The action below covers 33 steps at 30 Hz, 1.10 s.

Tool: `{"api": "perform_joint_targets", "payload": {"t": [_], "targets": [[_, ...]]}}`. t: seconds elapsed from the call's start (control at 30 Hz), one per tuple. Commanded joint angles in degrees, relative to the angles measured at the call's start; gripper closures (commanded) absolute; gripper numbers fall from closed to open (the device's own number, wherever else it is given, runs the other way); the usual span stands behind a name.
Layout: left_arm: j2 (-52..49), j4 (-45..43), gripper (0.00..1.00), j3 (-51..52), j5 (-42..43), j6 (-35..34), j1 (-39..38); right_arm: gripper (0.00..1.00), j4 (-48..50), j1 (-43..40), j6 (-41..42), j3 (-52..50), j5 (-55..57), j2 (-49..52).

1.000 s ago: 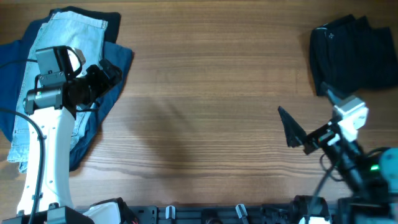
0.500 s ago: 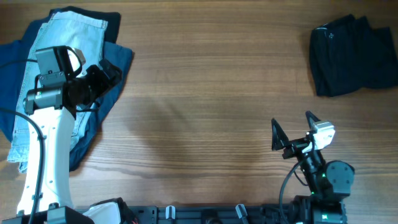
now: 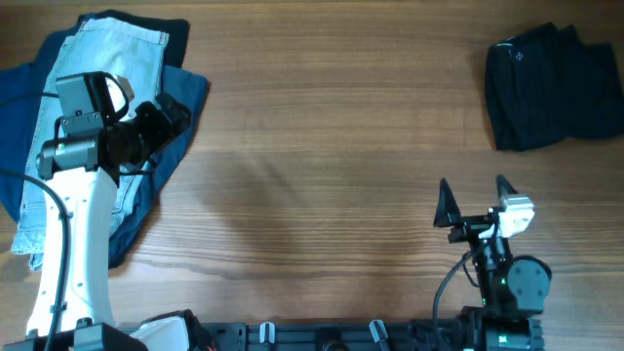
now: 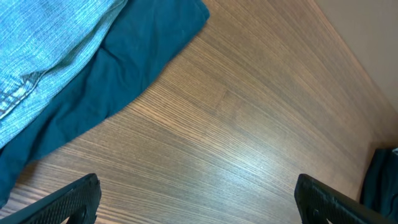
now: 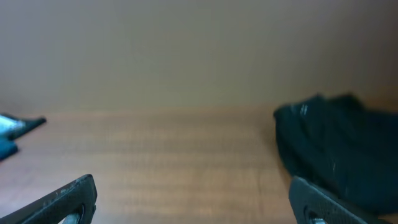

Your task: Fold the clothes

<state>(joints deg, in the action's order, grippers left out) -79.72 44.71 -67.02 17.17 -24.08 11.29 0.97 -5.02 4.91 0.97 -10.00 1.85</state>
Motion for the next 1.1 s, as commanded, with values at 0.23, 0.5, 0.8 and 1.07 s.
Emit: {"api": "perform_joint_targets", "payload": {"t": [0.23,0.5,0.8,1.07], "targets": [[-0.3,-0.1,0.00,0.4,-0.3,1.1,-0.3,0.00,-0.3,0.0,-0.1,-0.7,1.7,-1.1],[-0.3,-0.1,0.00,0.4,-0.3,1.1,-0.3,0.00,-0.3,0.0,-0.1,-0.7,1.7,-1.0],[-0.3,-0.1,0.00,0.4,-0.3,1.1,-0.3,0.00,-0.3,0.0,0.0,-0.7,1.7,-1.0],[5.2,-9.1,0.00,2.0,-0.5,1.1,-4.8,0.00,-0.3,0.0,-0.1,-0.7,1.7,-1.0]]}}
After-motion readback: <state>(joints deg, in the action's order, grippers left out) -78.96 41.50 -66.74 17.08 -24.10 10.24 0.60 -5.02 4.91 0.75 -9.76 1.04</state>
